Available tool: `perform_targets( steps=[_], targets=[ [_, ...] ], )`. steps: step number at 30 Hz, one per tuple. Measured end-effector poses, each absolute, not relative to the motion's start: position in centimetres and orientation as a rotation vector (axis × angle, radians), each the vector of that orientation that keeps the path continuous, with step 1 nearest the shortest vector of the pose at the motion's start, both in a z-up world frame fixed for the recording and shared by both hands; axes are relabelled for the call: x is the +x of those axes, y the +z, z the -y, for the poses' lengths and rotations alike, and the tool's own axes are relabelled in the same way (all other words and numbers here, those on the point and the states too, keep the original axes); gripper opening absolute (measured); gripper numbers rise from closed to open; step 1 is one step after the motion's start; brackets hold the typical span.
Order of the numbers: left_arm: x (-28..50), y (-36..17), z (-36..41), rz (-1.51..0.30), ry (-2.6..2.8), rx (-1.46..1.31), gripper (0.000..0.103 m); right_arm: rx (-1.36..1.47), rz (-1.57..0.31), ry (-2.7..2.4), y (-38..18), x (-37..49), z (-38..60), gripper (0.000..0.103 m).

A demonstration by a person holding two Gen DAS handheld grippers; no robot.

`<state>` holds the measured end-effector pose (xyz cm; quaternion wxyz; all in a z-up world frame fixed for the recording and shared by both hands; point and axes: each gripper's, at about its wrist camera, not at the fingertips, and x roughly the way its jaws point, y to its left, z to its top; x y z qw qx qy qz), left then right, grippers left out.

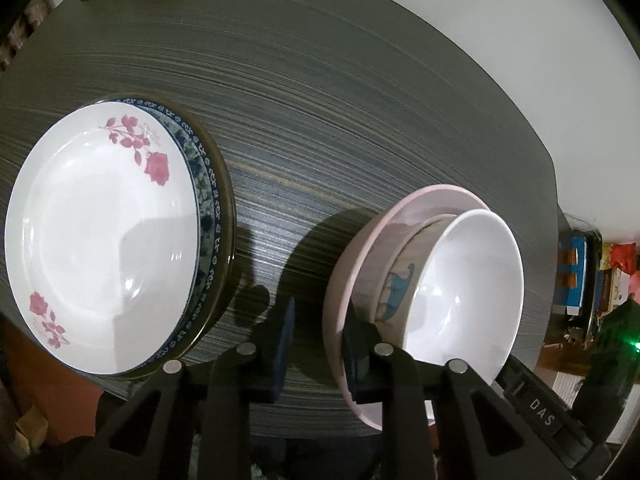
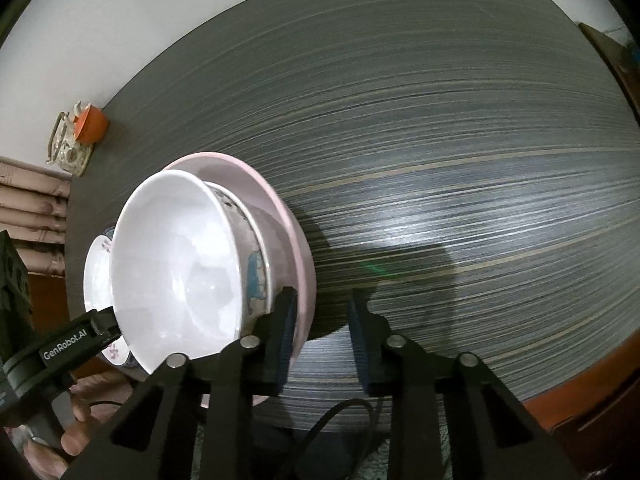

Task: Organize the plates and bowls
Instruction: 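Grip the rim of the nested bowl stack with the right tool, then carry the bowl stack onto the pink-flowered plate stack and lower it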

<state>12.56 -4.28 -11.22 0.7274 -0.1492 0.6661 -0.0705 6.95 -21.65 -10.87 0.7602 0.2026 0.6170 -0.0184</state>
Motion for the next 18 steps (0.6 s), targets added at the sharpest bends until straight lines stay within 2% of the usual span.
perform_targets(
  steps=[5,12,18],
  targets=[
    [12.5,-11.3,4.5,-1.459,-0.153,-0.329,0.021,0.427,-1.327,-0.019,-10.6,7.1,21.0,0.013],
    [11.9,-11.1,4.6,-1.444,-0.158,-0.322,0.019,0.423,-1.314,-0.017,-10.6,7.0,20.9,0.013],
    [11.9,-10.9,5.4,-1.427,-0.178,-0.289,0.008,0.435,-1.302,-0.021,-10.6,6.4,21.3,0.013]
  ],
)
